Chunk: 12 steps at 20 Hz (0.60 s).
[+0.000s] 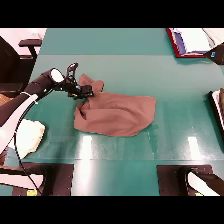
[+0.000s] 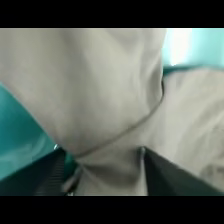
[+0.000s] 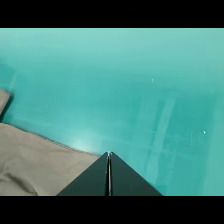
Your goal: Fold the shirts.
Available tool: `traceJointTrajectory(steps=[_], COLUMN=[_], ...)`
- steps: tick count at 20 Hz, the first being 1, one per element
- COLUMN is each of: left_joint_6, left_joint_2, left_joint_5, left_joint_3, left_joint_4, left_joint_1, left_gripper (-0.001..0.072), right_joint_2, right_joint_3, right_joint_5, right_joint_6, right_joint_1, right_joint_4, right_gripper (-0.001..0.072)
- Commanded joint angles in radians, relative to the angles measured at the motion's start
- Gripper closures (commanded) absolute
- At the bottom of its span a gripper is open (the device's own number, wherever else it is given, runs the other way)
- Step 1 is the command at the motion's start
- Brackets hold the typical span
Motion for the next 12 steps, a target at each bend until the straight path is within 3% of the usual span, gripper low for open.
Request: traceJointTrajectory(steps=[1, 3, 4, 8, 9, 10, 11, 12], left_joint_6=[-0.006, -0.005, -0.003, 0.038, 0.053, 0.06, 0.068, 0.082], left_joint_2=[-0.01, -0.007, -0.006, -0.005, -0.005, -0.005, -0.005, -0.005], left_joint_5=[0.057, 0.088, 0.09, 0.042, 0.029, 0.015, 0.0, -0.014], left_joint_3=[-0.006, -0.006, 0.003, 0.103, 0.131, 0.158, 0.181, 0.2], left_joint_4=[-0.013, -0.013, -0.009, -0.005, -0.005, -0.005, -0.005, -0.005], left_joint_1=[0.001, 0.001, 0.001, 0.001, 0.001, 0.001, 0.001, 0.001], left_gripper=[0.0369, 0.0603, 0.068, 0.0681, 0.0681, 0.068, 0.0681, 0.0681], right_joint_2=[0.0, 0.0, 0.0, -0.013, -0.038, -0.074, -0.121, -0.175], right_joint_3=[-0.003, -0.007, -0.022, -0.232, -0.293, -0.342, -0.386, -0.42], right_joint_5=[0.001, 0.016, 0.027, 0.053, 0.056, 0.055, 0.049, 0.032], right_joint_6=[0.0, 0.0, 0.0, 0.0, 0.0, 0.0, 0.0, -0.001], right_joint_1=[-0.001, -0.001, -0.001, -0.001, -0.001, -0.001, -0.001, -0.001], right_joint_4=[0.0, -0.008, -0.01, -0.007, -0.006, -0.002, 0.008, 0.026], right_gripper=[0.0695, 0.0695, 0.0695, 0.0693, 0.0608, 0.0363, 0.0236, 0.0236])
